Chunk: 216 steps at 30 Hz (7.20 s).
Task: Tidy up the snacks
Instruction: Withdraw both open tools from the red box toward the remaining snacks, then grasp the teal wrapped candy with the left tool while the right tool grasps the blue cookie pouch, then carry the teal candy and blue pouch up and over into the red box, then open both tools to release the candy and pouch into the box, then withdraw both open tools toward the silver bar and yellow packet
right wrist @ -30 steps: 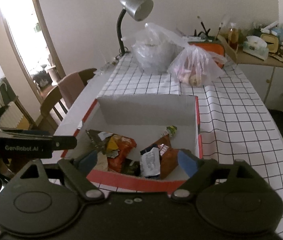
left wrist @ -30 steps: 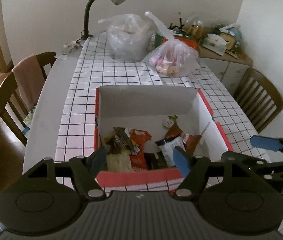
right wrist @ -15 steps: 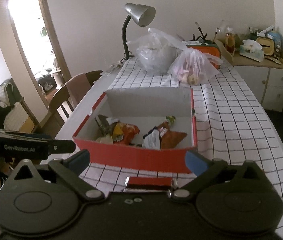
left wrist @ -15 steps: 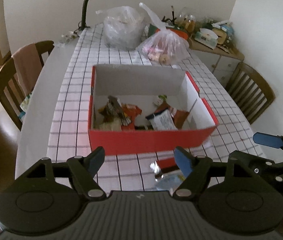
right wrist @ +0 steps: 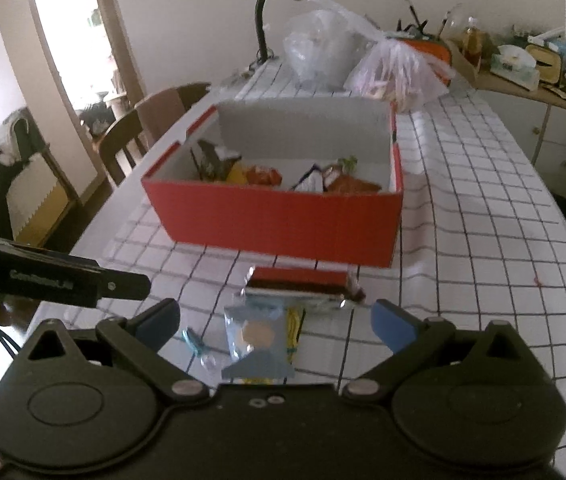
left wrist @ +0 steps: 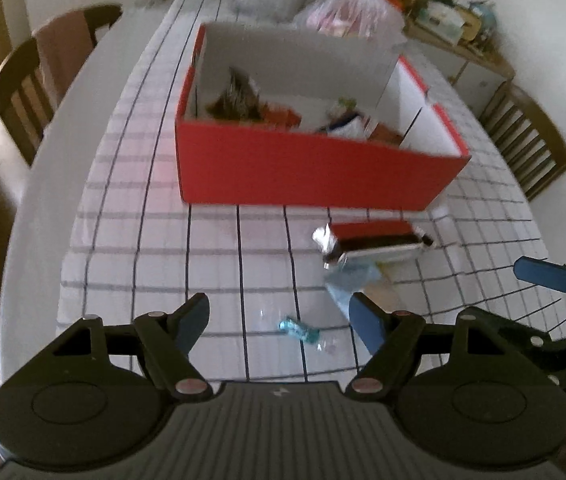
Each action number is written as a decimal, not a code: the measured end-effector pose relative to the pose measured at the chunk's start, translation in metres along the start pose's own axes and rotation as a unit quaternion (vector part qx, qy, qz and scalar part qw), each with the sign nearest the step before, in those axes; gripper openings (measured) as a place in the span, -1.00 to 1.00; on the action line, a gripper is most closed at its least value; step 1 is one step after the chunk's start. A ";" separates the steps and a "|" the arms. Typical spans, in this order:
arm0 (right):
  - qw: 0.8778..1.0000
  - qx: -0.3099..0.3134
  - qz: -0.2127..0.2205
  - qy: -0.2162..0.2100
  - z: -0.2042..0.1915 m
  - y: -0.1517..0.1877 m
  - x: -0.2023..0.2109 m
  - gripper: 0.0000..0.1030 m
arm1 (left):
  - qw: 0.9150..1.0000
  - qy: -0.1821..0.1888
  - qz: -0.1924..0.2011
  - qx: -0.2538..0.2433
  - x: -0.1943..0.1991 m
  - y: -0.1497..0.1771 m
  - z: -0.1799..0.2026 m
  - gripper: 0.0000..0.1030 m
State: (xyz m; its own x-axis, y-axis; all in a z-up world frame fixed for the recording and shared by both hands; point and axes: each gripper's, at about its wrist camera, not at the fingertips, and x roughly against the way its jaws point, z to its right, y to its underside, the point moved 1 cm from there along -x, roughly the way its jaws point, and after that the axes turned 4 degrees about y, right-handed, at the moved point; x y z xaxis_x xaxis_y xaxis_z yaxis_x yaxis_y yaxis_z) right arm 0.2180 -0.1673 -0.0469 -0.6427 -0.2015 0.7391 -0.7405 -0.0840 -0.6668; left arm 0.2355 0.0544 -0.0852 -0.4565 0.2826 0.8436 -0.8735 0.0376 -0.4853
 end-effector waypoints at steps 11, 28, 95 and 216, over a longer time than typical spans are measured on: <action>0.998 0.032 -0.045 -0.004 -0.001 0.018 -0.029 0.90 | 0.993 -0.035 -0.055 0.094 -0.051 0.007 -0.012 0.49; 0.997 0.040 -0.068 -0.014 0.014 0.015 -0.046 0.73 | 0.980 -0.129 -0.107 0.105 -0.088 0.010 0.011 0.13; 0.991 0.064 -0.116 0.020 -0.016 0.037 -0.058 -0.02 | 0.992 -0.008 -0.073 0.104 -0.005 0.021 -0.032 -0.75; 0.999 0.026 0.035 0.012 0.015 -0.098 0.007 0.91 | 0.996 0.016 0.066 -0.053 0.032 -0.107 0.029 0.53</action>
State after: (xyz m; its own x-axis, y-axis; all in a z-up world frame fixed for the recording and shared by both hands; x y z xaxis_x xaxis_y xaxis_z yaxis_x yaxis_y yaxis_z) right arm 0.2891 -0.1755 0.0222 -0.6975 -0.1847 0.6924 -0.6831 -0.1204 -0.7203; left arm 0.3099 0.0313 0.0002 -0.5588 0.3223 0.7641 -0.7828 0.0992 -0.6143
